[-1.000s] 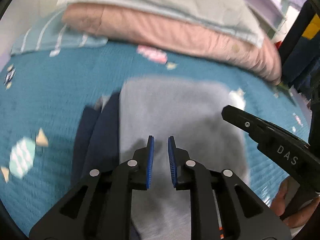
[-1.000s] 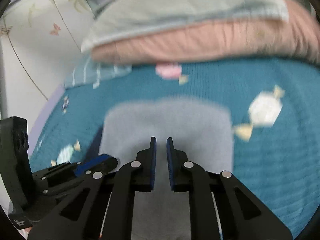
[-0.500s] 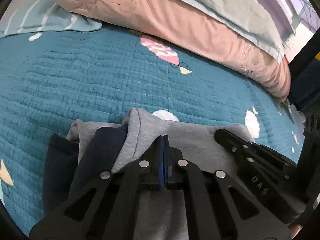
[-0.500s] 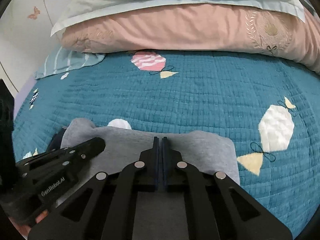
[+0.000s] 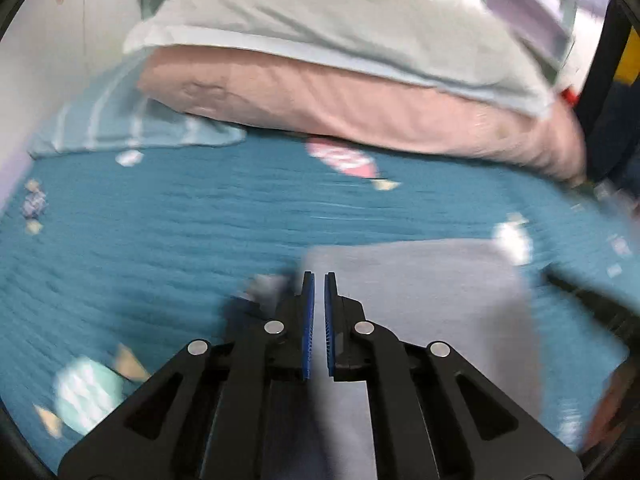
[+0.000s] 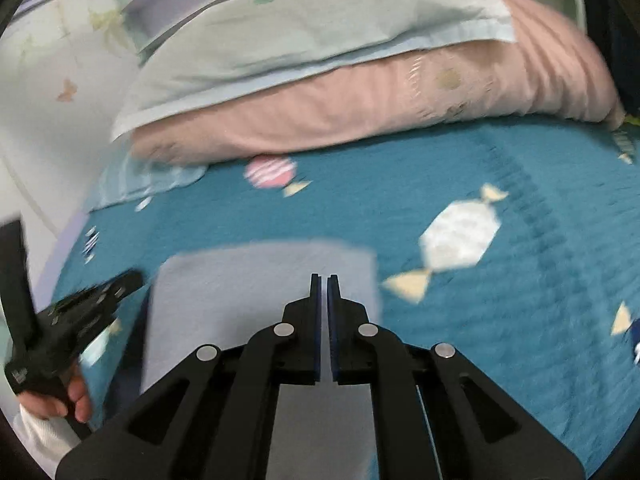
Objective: Fold large clothes
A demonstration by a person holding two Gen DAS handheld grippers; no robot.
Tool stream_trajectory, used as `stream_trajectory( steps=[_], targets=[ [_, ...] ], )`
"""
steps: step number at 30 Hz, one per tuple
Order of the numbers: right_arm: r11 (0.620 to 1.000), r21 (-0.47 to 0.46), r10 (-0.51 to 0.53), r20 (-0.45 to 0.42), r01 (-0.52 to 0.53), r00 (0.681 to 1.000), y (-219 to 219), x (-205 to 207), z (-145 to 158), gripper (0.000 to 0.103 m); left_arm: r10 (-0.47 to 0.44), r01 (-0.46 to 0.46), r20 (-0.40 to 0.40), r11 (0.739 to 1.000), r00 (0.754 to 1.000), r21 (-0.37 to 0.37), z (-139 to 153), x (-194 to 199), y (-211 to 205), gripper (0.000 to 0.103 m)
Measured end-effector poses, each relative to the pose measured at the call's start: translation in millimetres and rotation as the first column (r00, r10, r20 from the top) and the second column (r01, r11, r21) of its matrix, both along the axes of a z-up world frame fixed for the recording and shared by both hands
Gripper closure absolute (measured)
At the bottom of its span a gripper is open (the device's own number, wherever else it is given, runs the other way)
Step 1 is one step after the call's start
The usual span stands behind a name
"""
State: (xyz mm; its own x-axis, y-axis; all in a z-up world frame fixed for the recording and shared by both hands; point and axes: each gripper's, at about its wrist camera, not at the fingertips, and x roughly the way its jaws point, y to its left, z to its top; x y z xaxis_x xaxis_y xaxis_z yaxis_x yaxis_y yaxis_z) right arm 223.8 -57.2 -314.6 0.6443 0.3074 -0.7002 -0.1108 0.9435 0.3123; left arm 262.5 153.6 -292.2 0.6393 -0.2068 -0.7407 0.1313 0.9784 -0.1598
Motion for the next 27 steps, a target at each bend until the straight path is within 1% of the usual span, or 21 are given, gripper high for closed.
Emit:
stream_trajectory(
  steps=[1,2,3,4,5,6,8,10,11,12,13,14,15,17,19,20,21,22,24,26,27],
  targets=[
    [1.000,0.006,0.029,-0.013,-0.029,0.999,9.4,-5.4,-2.4,0.099,-0.031,0.031,-0.005,0.999,1.000,-0.038,1.5,-8.7,-10.1,0.099],
    [0.998,0.030,0.057,-0.036,-0.056,0.998,17.8,-9.7,-7.0,0.099,-0.053,0.052,-0.017,0.998,0.998,-0.046,-0.4,-16.2,-20.0,0.099],
    [0.993,0.081,0.090,-0.081,-0.084,0.993,26.5,-13.4,-17.3,0.099,-0.064,0.062,-0.033,0.997,0.997,-0.048,-4.1,-21.5,-26.5,0.099],
    [0.991,0.095,0.107,-0.121,-0.096,0.987,32.8,-16.0,-27.7,0.100,-0.080,0.077,-0.063,0.995,0.995,-0.057,-13.4,-28.1,-34.5,0.099],
    [0.993,0.063,0.106,-0.143,-0.098,0.984,36.8,-20.0,-37.2,0.103,-0.085,0.081,-0.100,0.996,0.991,-0.045,-26.5,-33.9,-39.5,0.099],
    [0.994,0.040,0.105,-0.141,-0.101,0.984,37.0,-23.5,-41.1,0.103,-0.083,0.083,-0.129,0.997,0.988,-0.012,-40.4,-39.6,-40.1,0.100],
    [0.991,0.067,0.122,-0.147,-0.113,0.982,24.4,-31.7,-44.3,0.103,-0.110,0.109,-0.085,0.994,0.990,-0.019,-45.2,-54.2,-28.4,0.100],
    [0.989,0.115,0.109,-0.187,-0.089,0.976,1.0,-38.7,-41.0,0.103,-0.052,0.058,-0.102,0.997,0.993,0.049,-44.8,-63.3,-5.0,0.101],
    [0.994,0.087,0.088,-0.203,-0.072,0.975,-6.0,-42.9,-38.1,0.103,-0.055,0.055,-0.113,0.998,0.992,-0.004,-42.8,-66.6,11.5,0.101],
    [0.998,0.037,0.057,-0.211,-0.050,0.976,-12.7,-49.9,-33.3,0.097,-0.025,0.023,-0.127,1.000,0.992,-0.014,-40.6,-69.3,21.6,0.100],
    [1.000,-0.019,0.014,-0.224,-0.018,0.975,-16.8,-56.4,-30.1,0.097,0.051,-0.045,-0.126,0.998,0.991,0.044,-35.2,-72.6,30.8,0.100],
    [0.999,-0.042,-0.010,-0.236,0.000,0.972,-20.7,-65.2,-27.1,0.097,0.067,-0.060,-0.110,0.996,0.992,0.070,-30.1,-76.0,33.8,0.100],
    [1.000,0.008,0.004,-0.239,-0.002,0.971,-23.5,-73.5,-25.1,0.097,0.055,-0.051,-0.104,0.998,0.993,0.041,-24.9,-79.9,34.7,0.099],
    [0.997,0.071,0.035,-0.237,-0.019,0.971,-19.4,-84.4,-20.2,0.097,0.040,-0.044,-0.110,0.998,0.993,-0.040,-18.7,-86.8,29.9,0.099],
    [0.993,0.091,0.091,-0.230,-0.071,0.969,-0.3,-95.8,-15.7,0.097,-0.008,-0.005,-0.119,0.994,0.993,-0.111,-14.5,-98.3,14.5,0.098],
    [0.986,0.123,0.140,-0.253,-0.112,0.957,12.9,-102.0,-19.2,0.097,-0.038,0.022,-0.129,0.992,0.991,-0.124,-15.9,-104.7,5.4,0.096],
    [0.982,0.128,0.172,-0.282,-0.140,0.944,22.6,-104.4,-24.1,0.097,-0.069,0.052,-0.149,0.992,0.986,-0.113,-20.7,-111.5,-8.4,0.090],
    [0.982,0.108,0.183,-0.314,-0.156,0.932,30.7,-110.7,-31.1,0.097,-0.080,0.066,-0.168,0.994,0.983,-0.091,-26.7,-116.9,-17.3,0.088],
    [0.984,0.049,0.176,-0.303,-0.169,0.937,34.1,-123.6,-34.3,0.101,-0.086,0.083,-0.197,0.996,0.977,-0.024,-41.2,-127.1,-23.7,0.089],
    [0.985,0.034,0.171,-0.327,-0.169,0.930,28.0,-127.7,-32.4,0.103,-0.111,0.111,-0.187,0.994,0.976,-0.009,-42.0,-137.3,-18.4,0.088],
    [0.986,0.046,0.164,-0.344,-0.158,0.925,21.4,-128.8,-30.2,0.098,-0.103,0.103,-0.194,0.995,0.976,-0.009,-39.7,-137.6,-14.8,0.087]
  ],
)
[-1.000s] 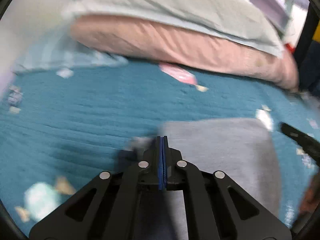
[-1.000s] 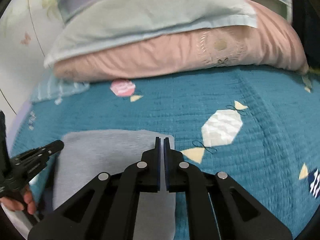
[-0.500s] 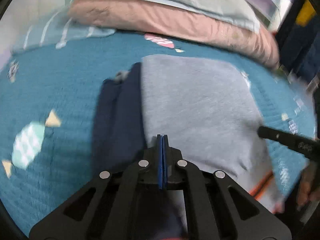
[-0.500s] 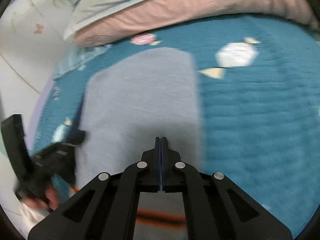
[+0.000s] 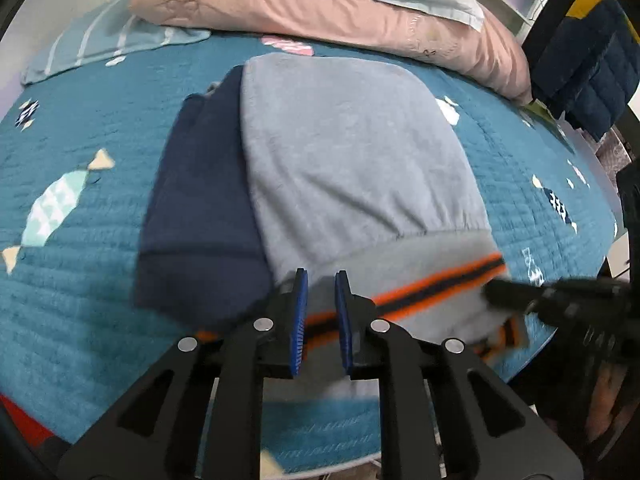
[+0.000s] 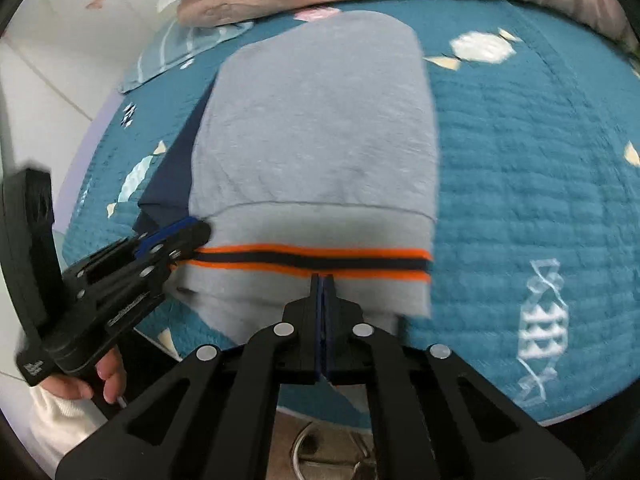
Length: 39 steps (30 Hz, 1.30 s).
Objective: Fold large clothes
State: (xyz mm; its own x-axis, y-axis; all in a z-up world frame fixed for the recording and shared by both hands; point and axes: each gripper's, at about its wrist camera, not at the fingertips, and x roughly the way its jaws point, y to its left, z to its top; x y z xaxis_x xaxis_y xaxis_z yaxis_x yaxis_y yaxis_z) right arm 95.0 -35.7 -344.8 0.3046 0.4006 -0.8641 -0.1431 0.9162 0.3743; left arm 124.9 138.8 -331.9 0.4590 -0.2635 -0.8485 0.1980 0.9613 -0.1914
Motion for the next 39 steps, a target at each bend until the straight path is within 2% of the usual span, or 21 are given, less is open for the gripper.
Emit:
stream_trajectory(
  steps=[2,4,6,7,9,12,15,18,19,20,22,24,25,26,27,29,33,35,36,38,39],
  targets=[
    [1.000,-0.026,0.000,-0.017,-0.001,1.000,-7.6,-1.4,7.7,0.096,0.049,-0.050,0.012,0.997,0.999,0.056,11.4,-2.1,13.3,0.061],
    [1.000,0.014,0.006,-0.004,-0.006,1.000,-19.8,1.7,19.7,0.086,0.061,-0.061,0.034,0.998,0.998,-0.002,25.3,-3.6,31.0,0.033],
    [0.997,0.080,-0.018,-0.010,0.019,1.000,-33.4,8.4,28.5,0.031,0.076,-0.074,0.035,0.995,0.997,-0.063,34.7,0.4,43.9,0.028],
    [0.995,0.092,-0.043,0.005,0.042,0.999,-39.3,14.1,32.3,0.026,0.085,-0.082,0.037,0.992,0.996,-0.092,38.5,5.6,50.5,0.026],
    [0.992,0.109,-0.069,0.053,0.063,0.996,-47.9,28.0,37.8,0.026,0.107,-0.102,0.027,0.986,0.994,-0.129,40.9,21.2,62.2,0.022],
    [0.980,0.185,-0.069,0.005,0.067,0.998,-54.9,59.9,26.8,0.026,0.097,-0.100,-0.022,0.974,0.995,-0.205,31.7,49.6,73.6,0.021],
    [0.951,0.302,-0.063,-0.044,0.073,0.997,-60.5,88.8,9.0,0.026,0.093,-0.123,-0.121,0.956,0.988,-0.268,11.2,76.1,85.7,0.020],
    [0.952,0.297,-0.053,-0.098,0.080,0.994,-55.9,112.3,-11.7,0.025,0.072,-0.151,-0.239,0.932,0.968,-0.330,-22.3,101.2,90.4,0.017],
    [0.950,0.303,-0.044,-0.115,0.078,0.992,-54.4,118.7,-19.1,0.024,0.054,-0.144,-0.247,0.921,0.967,-0.363,-27.1,105.6,91.0,0.008],
    [0.946,0.316,-0.036,-0.132,0.077,0.991,-53.7,123.1,-26.0,0.021,0.032,-0.131,-0.244,0.906,0.969,-0.402,-28.7,108.6,91.6,0.006],
    [0.926,0.367,-0.040,-0.145,0.092,0.989,-55.6,127.5,-33.7,0.015,0.028,-0.142,-0.258,0.889,0.966,-0.435,-29.9,112.5,95.6,0.005],
    [0.904,0.412,-0.053,-0.161,0.116,0.986,-59.5,128.3,-35.3,0.017,0.035,-0.169,-0.278,0.864,0.960,-0.475,-30.8,111.8,102.1,0.006],
    [0.898,0.424,-0.057,-0.164,0.122,0.985,-61.5,127.0,-32.6,0.020,0.043,-0.183,-0.285,0.856,0.958,-0.484,-30.2,110.7,107.1,0.011],
    [0.885,0.451,-0.049,-0.160,0.117,0.986,-63.3,124.2,-27.9,0.029,0.052,-0.196,-0.295,0.853,0.954,-0.483,-29.4,109.5,110.4,0.017],
    [0.868,0.487,-0.029,-0.143,0.096,0.989,-65.2,119.2,-19.9,0.034,0.062,-0.206,-0.313,0.867,0.948,-0.454,-29.7,108.7,113.3,0.032],
    [0.863,0.499,-0.013,-0.125,0.074,0.992,-68.7,115.4,-11.6,0.036,0.042,-0.195,-0.332,0.875,0.942,-0.443,-31.4,108.2,119.2,0.042],
    [0.913,0.395,-0.057,-0.126,0.102,0.990,-83.2,120.6,-18.7,0.036,0.044,-0.240,-0.376,0.836,0.926,-0.494,-36.7,112.6,132.1,0.043],
    [0.904,0.405,-0.090,-0.134,0.138,0.987,-93.9,126.1,-25.9,0.036,0.052,-0.260,-0.396,0.830,0.917,-0.493,-35.0,116.9,137.0,0.043],
    [0.886,0.437,-0.099,-0.154,0.157,0.983,-98.2,130.1,-31.6,0.036,0.061,-0.260,-0.390,0.837,0.919,-0.481,-32.0,119.3,138.8,0.043],
    [0.852,0.491,-0.096,-0.195,0.183,0.976,-99.3,136.1,-42.0,0.034,0.129,-0.267,-0.354,0.887,0.926,-0.376,-23.7,122.6,140.0,0.038],
    [0.830,0.529,-0.079,-0.208,0.180,0.975,-95.3,138.7,-46.4,0.034,0.128,-0.259,-0.350,0.898,0.928,-0.357,-22.7,123.4,139.4,0.038]
  ],
)
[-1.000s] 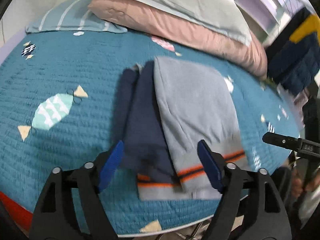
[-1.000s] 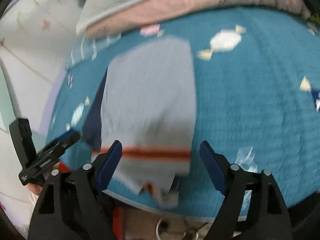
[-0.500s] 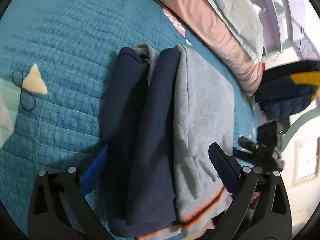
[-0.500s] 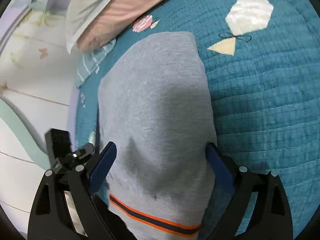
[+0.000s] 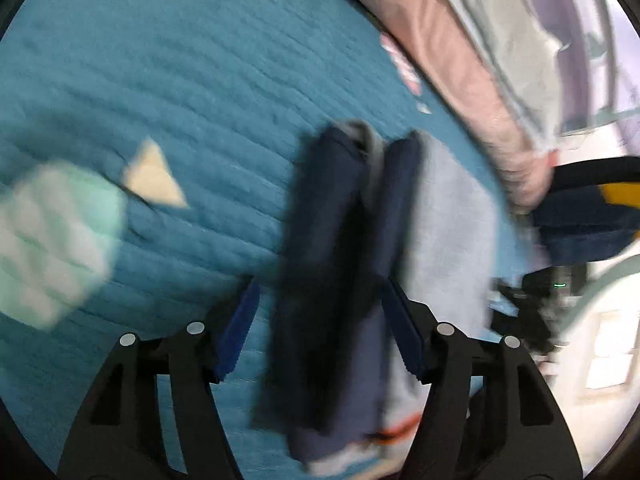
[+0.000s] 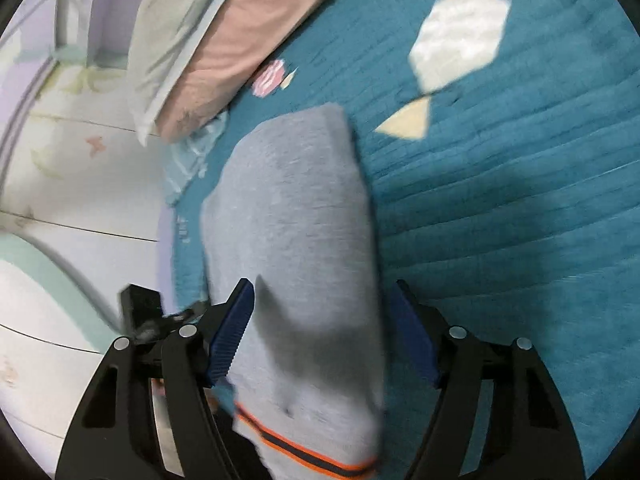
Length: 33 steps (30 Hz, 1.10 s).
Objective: Fold large clothes
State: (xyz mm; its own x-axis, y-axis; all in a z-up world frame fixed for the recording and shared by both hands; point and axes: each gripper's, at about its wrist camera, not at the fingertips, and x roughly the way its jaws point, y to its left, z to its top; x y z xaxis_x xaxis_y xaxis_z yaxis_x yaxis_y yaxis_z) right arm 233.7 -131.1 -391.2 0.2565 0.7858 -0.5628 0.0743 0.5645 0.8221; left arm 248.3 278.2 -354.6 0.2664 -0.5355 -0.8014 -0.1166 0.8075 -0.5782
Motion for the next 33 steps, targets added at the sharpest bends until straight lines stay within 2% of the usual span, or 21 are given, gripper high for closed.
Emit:
stream_trajectory(
  steps=[3,5,6,8,9,11,13,15,16,17,18,19,20,21,22,24,25,27,29,31,33],
  targets=[
    [0.999,-0.024,0.023,0.017,-0.023,1.000,15.3,5.2,-5.3,0.028,-0.055,0.054,-0.016,0.998,0.998,-0.030,-4.5,4.7,-5.5,0.028],
    [1.000,-0.004,0.019,0.044,-0.019,0.999,23.3,7.7,-8.3,0.021,-0.096,0.096,-0.022,0.995,0.995,-0.009,-12.9,9.1,-14.2,0.024],
    [1.000,-0.011,0.020,0.053,-0.019,0.998,25.4,8.6,-6.7,0.021,-0.103,0.103,-0.020,0.995,0.994,-0.009,-12.4,9.6,-17.2,0.021],
    [0.999,-0.026,0.028,0.052,-0.027,0.998,28.7,9.1,-3.8,0.028,-0.126,0.126,-0.017,0.992,0.992,0.000,-8.0,6.6,-23.7,0.022],
    [1.000,0.018,0.021,0.037,-0.021,0.999,26.1,6.3,-2.2,0.039,-0.150,0.150,-0.015,0.989,0.989,-0.013,-7.1,6.2,-30.1,0.031],
    [0.995,0.101,0.011,0.010,-0.011,1.000,19.4,-0.2,1.5,0.049,-0.215,0.215,0.006,0.970,0.977,-0.111,-2.2,-2.7,-42.6,0.033],
    [0.985,0.175,0.003,-0.027,0.001,1.000,12.4,-10.5,4.9,0.050,-0.248,0.247,0.003,0.967,0.969,-0.059,-2.0,-7.5,-53.1,0.034],
    [0.964,0.265,0.027,-0.044,-0.015,0.999,13.1,-19.8,6.0,0.049,-0.262,0.261,-0.009,0.964,0.965,-0.057,-8.2,-9.6,-59.5,0.034],
    [0.966,0.257,0.052,-0.042,-0.039,0.998,17.2,-22.7,6.8,0.048,-0.252,0.251,-0.018,0.966,0.968,-0.060,-13.2,-8.9,-60.9,0.034],
    [0.978,0.199,0.077,-0.035,-0.069,0.996,23.6,-23.8,7.8,0.046,-0.240,0.238,-0.028,0.969,0.970,-0.070,-17.0,-6.9,-61.2,0.033],
    [0.992,0.058,0.115,-0.009,-0.115,0.993,35.2,-23.5,8.5,0.035,-0.229,0.226,-0.033,0.970,0.973,-0.086,-19.5,-4.4,-61.0,0.031],
    [0.989,-0.047,0.143,0.001,-0.143,0.990,44.2,-22.6,5.8,0.033,-0.216,0.211,-0.035,0.971,0.976,-0.109,-20.7,-1.8,-59.6,0.030],
    [0.980,-0.114,0.164,-0.007,-0.163,0.987,53.4,-21.0,-0.2,0.031,-0.205,0.200,-0.037,0.973,0.978,-0.113,-21.2,-1.1,-58.9,0.031],
    [0.980,-0.131,0.150,0.006,-0.148,0.989,58.7,-20.0,0.2,0.030,-0.187,0.181,-0.041,0.977,0.982,-0.114,-21.4,-0.4,-57.9,0.033],
    [0.980,-0.142,0.139,0.008,-0.137,0.990,60.8,-18.9,3.9,0.032,-0.165,0.161,-0.037,0.983,0.986,-0.092,-19.8,-0.8,-58.3,0.047],
    [0.974,-0.186,0.137,0.026,-0.130,0.990,60.9,-19.8,14.6,0.055,-0.151,0.150,-0.006,0.987,0.989,-0.050,-13.6,-7.9,-61.0,0.062],
    [0.973,-0.195,0.135,0.068,-0.120,0.988,58.6,-23.9,25.1,0.060,-0.137,0.136,-0.003,0.989,0.991,-0.052,-10.0,-9.6,-60.6,0.071],
    [0.973,-0.207,0.131,0.114,-0.105,0.985,54.9,-29.3,40.5,0.072,-0.103,0.103,-0.004,0.992,0.995,-0.068,-3.9,-14.6,-62.5,0.074],
    [0.975,-0.198,0.129,0.145,-0.099,0.981,53.1,-33.0,55.9,0.078,-0.102,0.103,0.025,0.995,0.994,-0.009,11.3,-17.6,-76.5,0.074],
    [0.969,-0.214,0.159,0.165,-0.122,0.973,54.9,-34.0,68.2,0.078,-0.111,0.109,0.041,0.993,0.993,0.044,22.1,-17.0,-94.1,0.074],
    [0.967,-0.221,0.167,0.181,-0.126,0.969,50.9,-34.7,77.2,0.079,-0.127,0.124,0.049,0.991,0.991,0.059,31.6,-20.8,-110.9,0.074]
  ],
)
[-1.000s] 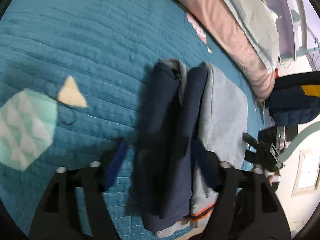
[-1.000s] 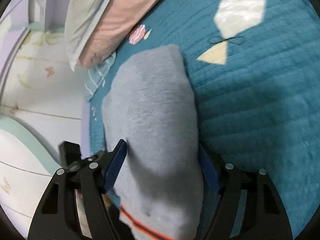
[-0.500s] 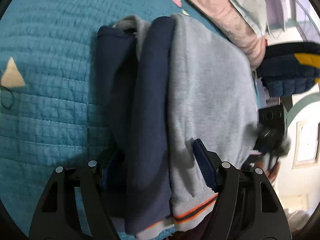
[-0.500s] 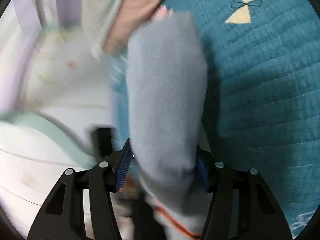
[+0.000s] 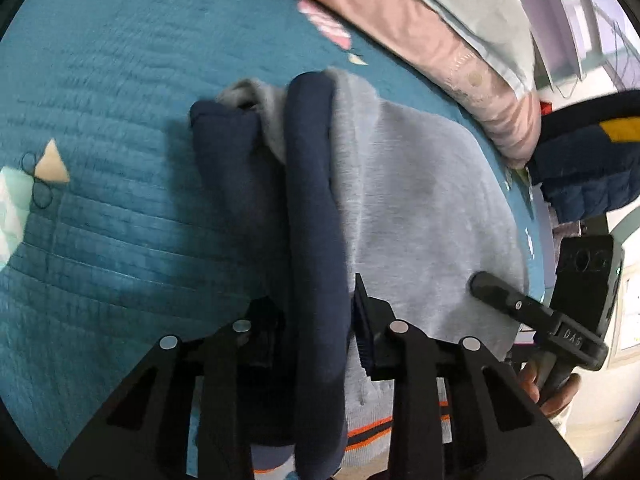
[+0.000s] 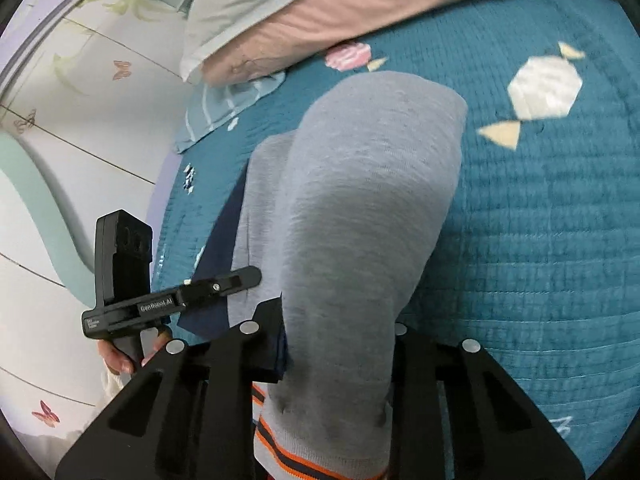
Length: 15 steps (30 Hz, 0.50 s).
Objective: Fold large clothes
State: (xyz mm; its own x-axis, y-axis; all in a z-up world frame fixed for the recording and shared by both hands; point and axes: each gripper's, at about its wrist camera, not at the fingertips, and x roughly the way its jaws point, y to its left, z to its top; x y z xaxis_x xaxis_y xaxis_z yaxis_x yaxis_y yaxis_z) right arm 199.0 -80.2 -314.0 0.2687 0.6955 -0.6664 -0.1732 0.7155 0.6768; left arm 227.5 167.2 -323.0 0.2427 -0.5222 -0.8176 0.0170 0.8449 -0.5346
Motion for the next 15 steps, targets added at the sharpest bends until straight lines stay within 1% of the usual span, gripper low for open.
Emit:
stream_trajectory(
  steps=[3,5,7,10,12,15],
  targets=[
    [1.000,-0.007,-0.007,0.039,0.008,0.999,-21.9,-3.1,14.1,0.079,-0.008,0.008,0.009,1.000,1.000,-0.001,8.8,-4.8,-24.7,0.075],
    [1.000,-0.006,-0.020,0.051,0.021,0.998,-46.2,-5.1,26.4,0.079,-0.023,0.023,0.036,1.000,0.999,0.001,21.9,-7.2,-53.5,0.075],
    [0.999,-0.024,-0.024,0.076,0.026,0.997,-70.7,-8.4,36.3,0.079,-0.043,0.044,0.064,0.999,0.997,-0.002,36.5,-9.1,-78.8,0.075],
    [0.998,-0.048,-0.043,0.107,0.048,0.993,-123.1,-10.7,61.4,0.079,-0.092,0.094,0.112,0.996,0.989,-0.012,61.0,-2.5,-138.7,0.075],
    [0.995,-0.068,-0.061,0.133,0.070,0.989,-158.6,-10.0,78.7,0.079,-0.133,0.138,0.162,0.990,0.978,-0.017,76.7,-2.7,-178.1,0.075],
    [0.987,-0.111,-0.098,0.178,0.119,0.979,-225.1,-10.7,108.5,0.079,-0.176,0.191,0.199,0.980,0.964,-0.057,92.7,7.5,-249.2,0.075]
  ],
)
